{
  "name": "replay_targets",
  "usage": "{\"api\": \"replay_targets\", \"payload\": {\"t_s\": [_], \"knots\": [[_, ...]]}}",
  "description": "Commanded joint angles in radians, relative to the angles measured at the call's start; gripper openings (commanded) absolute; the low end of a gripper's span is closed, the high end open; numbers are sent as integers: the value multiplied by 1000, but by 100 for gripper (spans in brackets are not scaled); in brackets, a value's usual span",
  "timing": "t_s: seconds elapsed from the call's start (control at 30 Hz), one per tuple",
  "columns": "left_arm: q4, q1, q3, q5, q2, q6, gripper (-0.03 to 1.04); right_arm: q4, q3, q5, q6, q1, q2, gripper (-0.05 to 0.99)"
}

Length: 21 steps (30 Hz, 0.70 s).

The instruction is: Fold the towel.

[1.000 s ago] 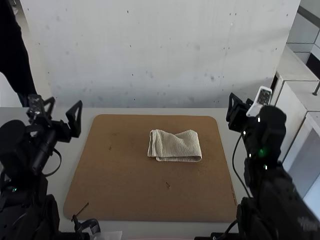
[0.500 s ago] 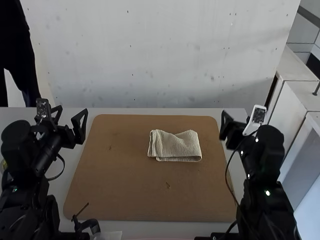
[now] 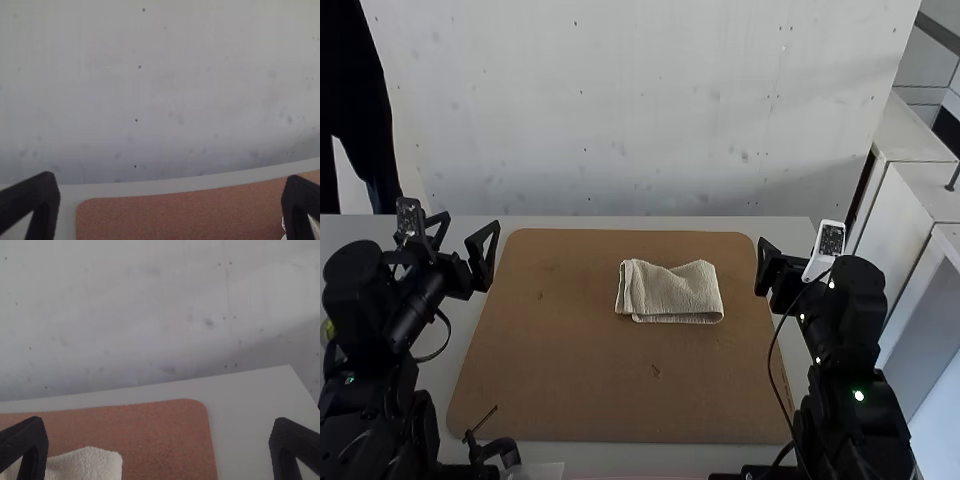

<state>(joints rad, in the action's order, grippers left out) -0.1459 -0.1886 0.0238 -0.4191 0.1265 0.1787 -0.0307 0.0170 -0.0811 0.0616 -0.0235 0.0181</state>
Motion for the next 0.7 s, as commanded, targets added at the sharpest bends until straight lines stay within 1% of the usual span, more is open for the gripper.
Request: {"api": "replay_targets", "payload": {"t_s": [0.0,0.03,0.07,0.13,0.17,0.23,0.27,0.33,0.37,0.4,0.43,0.47,0.5,0.53,0.57,0.63,0.67], "knots": [[12,9,-24,59,41,-58,100,-66,-17,-26,-9,-4,-7,96],[12,11,-25,100,44,-71,100,-66,-15,-25,-9,-3,-9,96],[12,17,-25,169,48,-88,99,-66,-15,-19,-11,0,-14,96],[11,28,-25,273,55,-105,99,-66,-17,-17,-19,0,-14,96],[11,29,-25,298,55,-107,99,-66,-17,-17,-20,0,-14,96],[11,31,-25,299,55,-108,99,-67,-17,-3,-20,0,-14,96],[11,35,-25,309,56,-108,99,-66,-17,0,-20,0,-14,96],[14,37,-25,310,56,-108,99,-66,-17,3,-20,0,-12,96],[57,41,-25,269,67,-128,100,-67,-17,3,-20,-1,-14,96],[126,58,-25,266,73,-188,99,-66,-17,3,-20,-1,-12,96],[143,86,-25,298,64,-205,99,-66,-17,3,-20,-1,-12,96],[144,103,-25,310,64,-229,99,-66,-17,3,-20,-1,-12,96],[147,132,-25,327,38,-223,101,-66,-15,3,-20,-1,-12,96],[206,173,-25,345,-74,-205,101,-67,-17,3,-22,-1,-12,96],[256,179,-27,361,-103,-202,101,-67,-15,3,-22,-1,-12,96],[239,183,-24,359,-110,-202,100,-67,-15,6,-23,-1,-10,96],[239,183,-24,359,-110,-205,100,-71,-17,21,-29,-6,-3,96]]}}
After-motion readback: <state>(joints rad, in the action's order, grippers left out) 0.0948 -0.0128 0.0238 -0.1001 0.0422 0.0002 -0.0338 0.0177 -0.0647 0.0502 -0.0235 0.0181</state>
